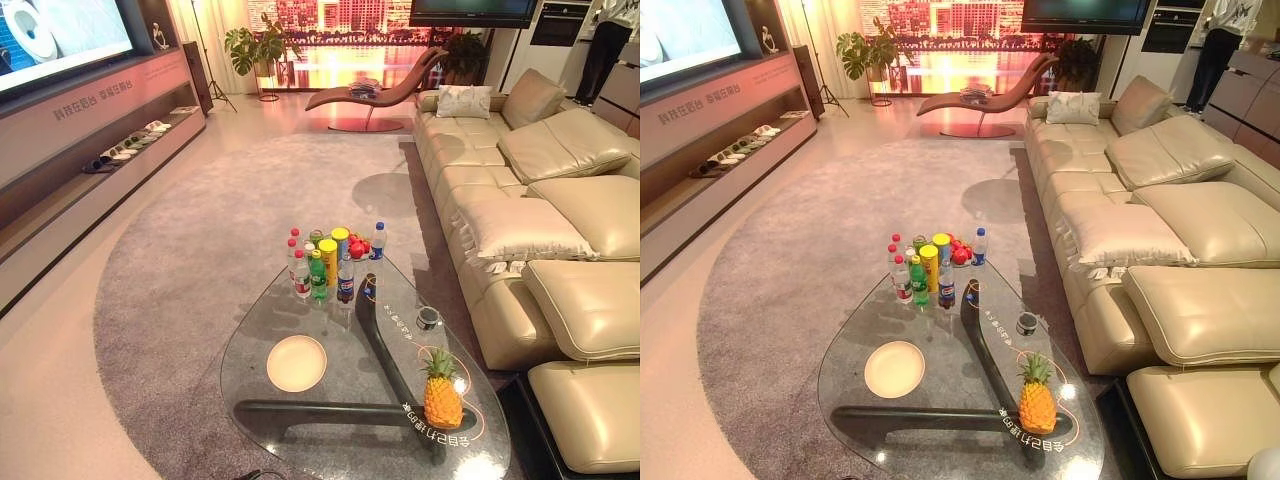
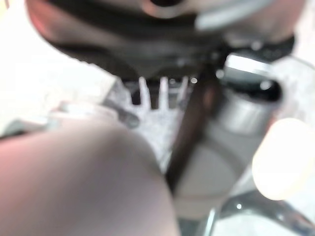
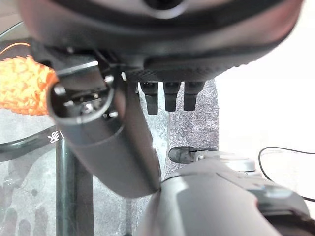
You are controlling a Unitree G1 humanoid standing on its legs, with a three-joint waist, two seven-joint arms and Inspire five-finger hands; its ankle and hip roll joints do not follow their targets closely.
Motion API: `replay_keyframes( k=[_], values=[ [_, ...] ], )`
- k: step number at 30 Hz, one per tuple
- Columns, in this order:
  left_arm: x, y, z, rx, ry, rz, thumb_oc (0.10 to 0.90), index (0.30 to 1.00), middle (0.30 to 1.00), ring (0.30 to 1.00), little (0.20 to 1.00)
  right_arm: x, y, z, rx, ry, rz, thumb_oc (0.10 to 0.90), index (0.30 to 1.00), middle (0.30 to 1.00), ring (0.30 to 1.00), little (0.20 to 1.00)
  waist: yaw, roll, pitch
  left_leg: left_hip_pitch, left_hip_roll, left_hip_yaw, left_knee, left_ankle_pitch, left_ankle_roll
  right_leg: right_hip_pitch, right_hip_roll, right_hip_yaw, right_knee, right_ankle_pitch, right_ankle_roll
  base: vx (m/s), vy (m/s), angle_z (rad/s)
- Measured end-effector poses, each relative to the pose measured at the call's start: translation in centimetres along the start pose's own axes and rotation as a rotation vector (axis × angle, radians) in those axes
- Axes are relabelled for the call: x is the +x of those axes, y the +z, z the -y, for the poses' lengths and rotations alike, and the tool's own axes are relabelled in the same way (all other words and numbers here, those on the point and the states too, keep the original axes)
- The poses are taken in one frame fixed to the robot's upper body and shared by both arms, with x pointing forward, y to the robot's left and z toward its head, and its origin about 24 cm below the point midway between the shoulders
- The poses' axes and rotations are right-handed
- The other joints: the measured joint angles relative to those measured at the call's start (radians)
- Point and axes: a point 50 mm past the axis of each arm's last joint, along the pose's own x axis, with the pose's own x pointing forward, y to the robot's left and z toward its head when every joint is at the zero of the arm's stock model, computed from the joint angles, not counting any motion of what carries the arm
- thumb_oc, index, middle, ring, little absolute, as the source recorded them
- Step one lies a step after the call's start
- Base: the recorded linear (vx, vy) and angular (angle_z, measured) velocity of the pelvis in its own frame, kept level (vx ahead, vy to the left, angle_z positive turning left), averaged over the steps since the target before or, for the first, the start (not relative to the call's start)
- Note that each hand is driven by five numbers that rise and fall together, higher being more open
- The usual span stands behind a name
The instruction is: Pick up the fruit to the plate
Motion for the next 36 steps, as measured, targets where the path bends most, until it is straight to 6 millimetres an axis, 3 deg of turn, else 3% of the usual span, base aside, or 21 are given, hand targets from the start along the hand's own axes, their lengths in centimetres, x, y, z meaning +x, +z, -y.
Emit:
replay_keyframes(
  k=[36],
  values=[
    [0.02,0.12,0.15,-0.005,-0.022,0.004,0.8,0.9,0.9,0.9,0.9,-0.01,0.22,0.13,-0.008,-0.009,0.005,0.8,0.9,0.9,0.9,0.9,-0.001,0.003,0.014,-0.012,0.0,0.0,0.0,0.002,-0.004,-0.012,0.0,0.0,0.0,-0.001,0.002,0.0,0.0,0.0]
  ],
)
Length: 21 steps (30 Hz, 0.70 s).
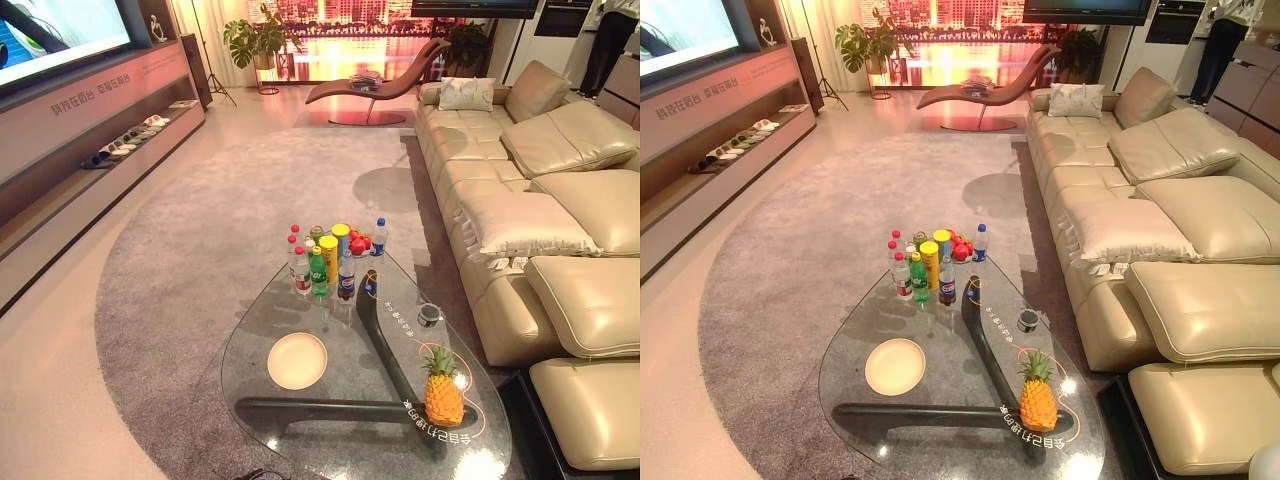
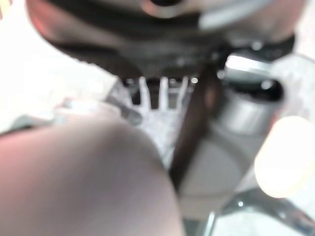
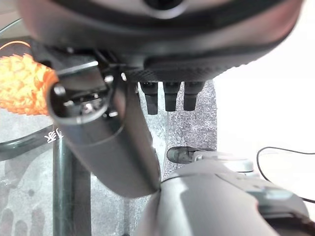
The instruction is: Pick up the fruit to the plate
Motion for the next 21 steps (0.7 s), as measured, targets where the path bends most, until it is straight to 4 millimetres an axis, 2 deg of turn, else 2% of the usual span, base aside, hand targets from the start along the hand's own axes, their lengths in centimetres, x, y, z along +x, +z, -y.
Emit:
replay_keyframes(
  k=[7,10,11,16,21],
  values=[
    [0.0,0.2,0.1,-0.005,-0.009,0.014,0.8,0.9,0.9,0.9,0.9,0.0,-0.4,0.2,-0.022,-0.039,-0.019,0.8,0.9,0.9,0.9,0.9,-0.001,-0.002,0.022,-0.004,0.0,0.004,0.005,-0.001,-0.002,-0.007,0.0,0.004,0.0,0.0,0.001,-0.01,-0.007,-0.02],
    [0.0,0.4,0.1,-0.023,-0.015,0.019,0.8,0.9,0.9,0.9,0.9,0.0,-0.9,0.4,-0.012,-0.1,-0.023,0.8,0.9,0.9,0.9,0.9,-0.001,0.004,0.032,-0.014,0.0,0.006,0.005,0.0,0.0,-0.016,0.0,0.006,0.0,0.001,0.001,0.0,-0.006,-0.01],
    [0.0,0.4,0.2,-0.023,-0.015,0.02,0.8,0.9,0.9,0.9,0.9,0.0,-1.1,0.5,-0.006,-0.119,-0.025,0.8,0.9,0.9,0.9,0.9,-0.003,-0.001,0.038,-0.017,0.001,0.007,0.005,0.0,0.0,-0.02,0.0,0.006,0.001,0.002,0.002,0.0,0.0,0.0],
    [0.0,0.2,-0.1,-0.027,-0.009,0.032,0.8,0.9,0.9,0.9,0.9,-0.2,-1.5,1.5,0.097,-0.24,-0.005,0.8,0.9,0.9,0.9,0.9,-0.003,-0.008,0.049,-0.018,0.001,0.016,0.006,0.0,0.0,-0.019,0.001,0.017,0.002,0.004,-0.002,0.0,-0.033,-0.06],
    [-0.1,0.7,-0.6,-0.044,0.007,0.05,0.8,0.9,0.9,0.9,0.9,-0.3,-0.2,2.0,0.271,-0.31,0.046,0.8,0.9,0.9,0.9,0.9,-0.001,-0.03,0.071,-0.02,0.004,0.017,0.006,0.0,-0.001,-0.022,0.004,0.021,0.005,0.003,0.002,0.0,-0.061,-0.01]
  ],
)
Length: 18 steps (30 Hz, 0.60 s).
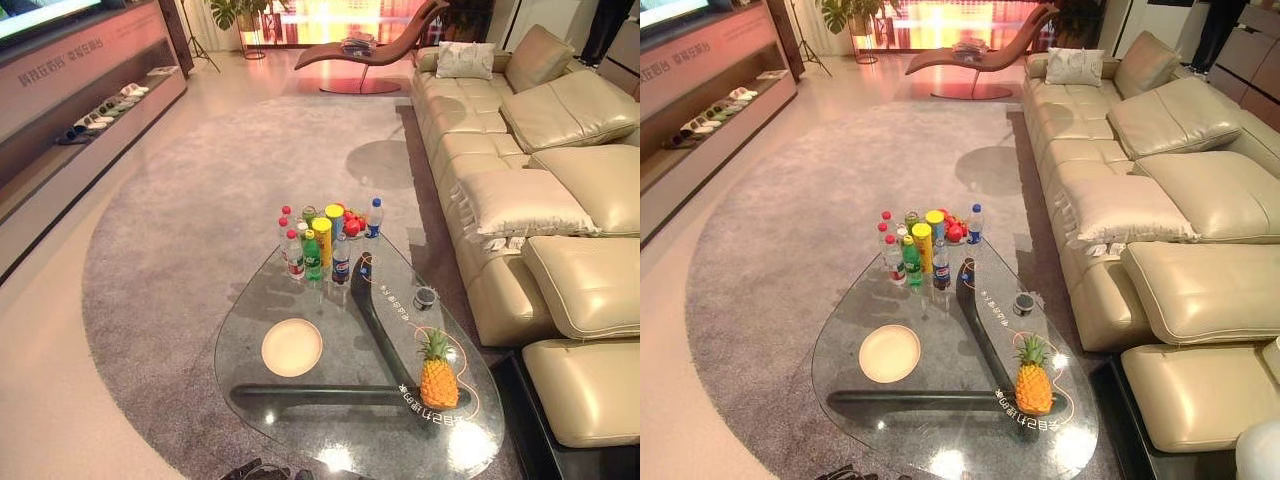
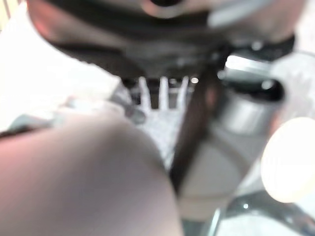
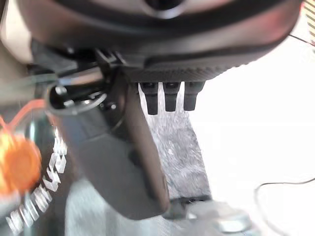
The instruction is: Pick up the fruit to the plate
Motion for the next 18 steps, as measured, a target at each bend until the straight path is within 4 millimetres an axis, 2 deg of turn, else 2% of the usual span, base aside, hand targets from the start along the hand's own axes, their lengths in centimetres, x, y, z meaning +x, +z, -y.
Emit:
replay_keyframes(
  k=[5,7,10,12,14,18],
  values=[
    [-0.1,0.8,-0.5,0.003,0.013,0.025,0.8,0.9,0.9,0.9,0.9,-0.3,2.5,-0.4,0.105,-0.023,0.114,0.8,0.9,0.9,0.9,0.9,0.002,-0.03,0.032,-0.007,0.001,-0.001,0.0,-0.002,-0.002,-0.007,0.002,0.0,0.0,0.002,0.0,-0.01,-0.069,0.0],
    [-0.1,1.2,-0.6,0.008,0.015,0.041,0.8,0.9,0.9,0.9,0.9,-0.7,4.2,-0.8,0.148,-0.027,0.186,0.8,0.9,0.9,0.9,0.9,0.001,-0.04,0.043,-0.031,0.0,-0.002,0.007,-0.001,-0.002,-0.021,0.003,0.001,0.001,0.005,0.002,-0.06,-0.08,0.0],
    [0.0,2.9,-0.5,0.022,0.018,0.1,0.8,0.9,0.9,0.9,0.9,-2.1,8.2,-1.6,0.239,-0.013,0.352,0.8,0.9,0.9,0.9,0.9,0.0,-0.053,0.095,-0.072,-0.005,-0.004,0.038,-0.001,-0.002,-0.048,0.001,0.0,0.001,0.018,-0.004,-0.07,-0.059,0.03],
    [0.0,3.5,-0.4,0.017,0.014,0.124,0.8,0.9,0.9,0.9,0.9,-2.7,9.6,-1.9,0.266,-0.018,0.407,0.8,0.9,0.9,0.9,0.9,0.001,-0.059,0.114,-0.089,-0.006,-0.005,0.049,-0.001,-0.002,-0.061,0.0,-0.001,0.001,0.023,-0.005,-0.1,-0.046,0.05],
    [0.0,4.4,-0.1,0.017,0.017,0.154,0.8,0.9,0.9,0.9,0.9,-3.9,12.0,-2.3,0.331,-0.019,0.482,0.8,0.9,0.9,0.9,0.9,0.001,-0.06,0.148,-0.116,-0.013,-0.017,0.069,-0.001,-0.003,-0.076,-0.002,-0.015,0.006,0.028,-0.003,-0.08,-0.032,0.16],
    [0.1,5.8,0.4,0.007,0.011,0.197,0.8,0.9,0.9,0.9,0.9,-5.9,14.8,-2.7,0.399,-0.022,0.594,0.8,0.9,0.9,0.9,0.9,0.002,-0.056,0.201,-0.147,-0.02,-0.029,0.093,-0.003,-0.005,-0.1,-0.003,-0.023,0.021,0.029,-0.002,-0.05,-0.006,0.1]
  ],
)
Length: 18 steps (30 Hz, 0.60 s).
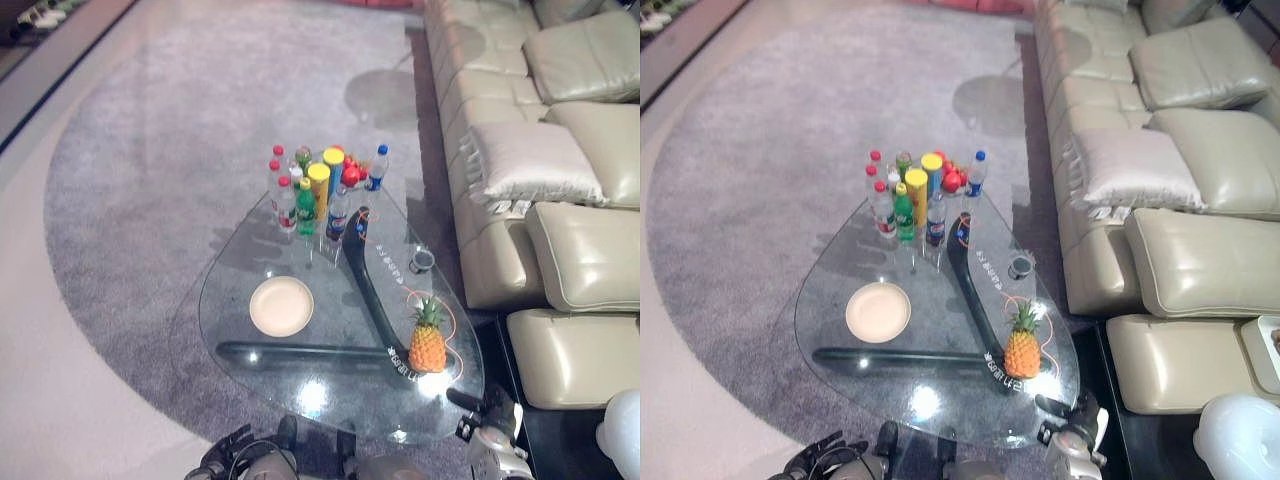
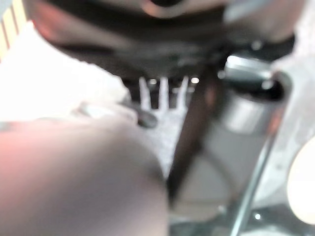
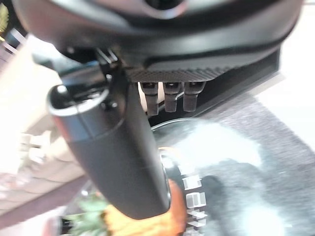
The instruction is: Pick up the fruit to the plate
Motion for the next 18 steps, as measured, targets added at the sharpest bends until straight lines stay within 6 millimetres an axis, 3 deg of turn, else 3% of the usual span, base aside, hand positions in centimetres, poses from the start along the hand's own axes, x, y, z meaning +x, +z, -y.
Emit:
replay_keyframes(
  k=[5,9,13,18],
  values=[
    [0.3,1.8,1.2,-0.003,-0.045,0.064,0.8,0.9,0.9,0.9,0.9,0.1,4.8,-0.8,0.075,-0.021,0.158,0.8,0.9,0.9,0.9,0.9,-0.001,0.03,0.067,-0.065,-0.007,-0.001,0.047,-0.003,-0.001,-0.058,-0.005,-0.001,0.035,-0.001,0.004,-0.06,0.038,0.01],
    [0.5,2.9,1.8,-0.014,-0.062,0.095,0.8,0.9,0.9,0.9,0.9,0.1,7.6,-1.2,0.115,-0.032,0.242,0.8,0.9,0.9,0.9,0.9,-0.002,0.049,0.117,-0.101,-0.01,0.0,0.069,-0.003,0.0,-0.108,-0.009,-0.001,0.081,-0.006,0.008,-0.05,0.054,-0.01],
    [0.6,3.5,2.2,-0.031,-0.077,0.12,0.8,0.9,0.9,0.9,0.9,-0.3,8.8,-1.5,0.149,-0.037,0.278,0.8,0.9,0.9,0.9,0.9,-0.004,0.06,0.141,-0.129,-0.014,0.0,0.09,-0.003,0.0,-0.145,-0.014,0.0,0.122,-0.023,0.011,-0.06,0.03,-0.01],
    [0.9,5.6,3.5,-0.015,-0.115,0.169,0.8,0.9,0.9,0.9,0.9,-0.7,12.7,-3.5,0.214,-0.028,0.35,0.8,0.9,0.9,0.9,0.9,-0.002,0.075,0.186,-0.206,-0.023,0.001,0.143,-0.003,0.0,-0.256,-0.023,0.001,0.246,-0.059,0.01,-0.05,0.041,0.0]
  ],
)
